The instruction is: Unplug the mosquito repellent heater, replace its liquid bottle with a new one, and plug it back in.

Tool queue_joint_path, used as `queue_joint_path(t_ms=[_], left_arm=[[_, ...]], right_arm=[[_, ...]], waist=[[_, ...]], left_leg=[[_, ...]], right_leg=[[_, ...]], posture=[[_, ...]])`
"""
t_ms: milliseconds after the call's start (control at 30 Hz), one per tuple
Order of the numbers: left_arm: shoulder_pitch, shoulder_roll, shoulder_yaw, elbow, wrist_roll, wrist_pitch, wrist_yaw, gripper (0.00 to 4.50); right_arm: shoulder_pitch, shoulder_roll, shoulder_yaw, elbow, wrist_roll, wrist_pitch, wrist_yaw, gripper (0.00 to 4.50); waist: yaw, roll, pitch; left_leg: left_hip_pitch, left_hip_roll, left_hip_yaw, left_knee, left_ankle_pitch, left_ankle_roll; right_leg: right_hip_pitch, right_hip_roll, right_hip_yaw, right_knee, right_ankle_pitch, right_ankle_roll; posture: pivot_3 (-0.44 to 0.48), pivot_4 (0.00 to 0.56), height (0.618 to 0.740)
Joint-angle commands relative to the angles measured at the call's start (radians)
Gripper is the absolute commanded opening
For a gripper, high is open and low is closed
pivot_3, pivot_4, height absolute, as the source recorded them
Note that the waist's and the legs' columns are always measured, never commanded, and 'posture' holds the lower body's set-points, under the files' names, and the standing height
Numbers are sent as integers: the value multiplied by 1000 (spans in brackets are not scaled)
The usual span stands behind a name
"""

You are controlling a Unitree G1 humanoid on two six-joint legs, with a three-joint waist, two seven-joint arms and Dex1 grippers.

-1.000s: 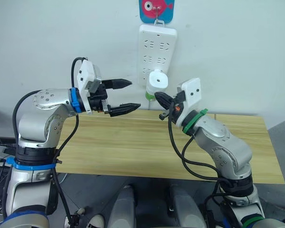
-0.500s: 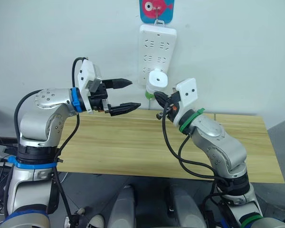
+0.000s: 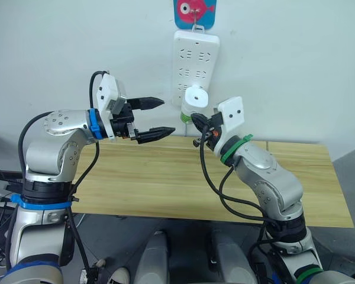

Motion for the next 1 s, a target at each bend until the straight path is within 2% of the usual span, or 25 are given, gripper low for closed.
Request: queue_joint_path(t_ms=[33,133,267,300,367,567,733,1000], left_arm=[[-9,13,5,-1,6,-23,-6,4500],[3,24,8,18,19,-35,-11,4500],[29,52,27,53,41,-37,7,4500],[36,61,36,62,48,-32,20,4500],[50,83,49,80,72,-36,52,4500],[94,197,99,197,140,-80,88,4500],[122,240,119,280,182,-161,90,4500],[117,240,122,344,197,-221,95,4500]], right_arm=[[24,-39,-42,-104,68,32,58,60],[72,-114,-37,-162,110,59,129,60],[132,-266,-137,-215,189,75,243,60],[144,-300,-167,-216,207,74,267,216],[170,-366,-232,-213,248,74,314,658],[301,-597,-435,-116,262,-11,488,2748],[333,-679,-541,22,229,-95,525,4427],[333,-690,-626,198,150,-181,443,4473]], waist=[[0,0,0],[0,0,0],[-1,0,0],[-1,0,0],[-2,0,0],[0,0,0],[1,0,0],[2,0,0]], left_leg=[[0,0,0,0,0,0],[0,0,0,-1,0,0],[0,0,1,-3,-1,2],[0,0,1,-3,-2,2],[0,0,1,-3,-2,2],[0,0,2,-3,-2,3],[0,0,2,-2,-2,3],[0,0,3,-2,-2,3]], right_leg=[[0,0,0,0,0,0],[0,0,0,-2,0,0],[0,0,0,-4,0,0],[0,0,0,-4,0,0],[0,0,0,-4,0,0],[0,0,1,-5,0,0],[1,0,1,-5,0,0],[1,-1,2,-5,0,0]], posture=[[97,237,740],[100,237,740],[99,238,740],[98,238,740],[97,237,740],[103,233,740],[106,227,740],[97,226,740]])
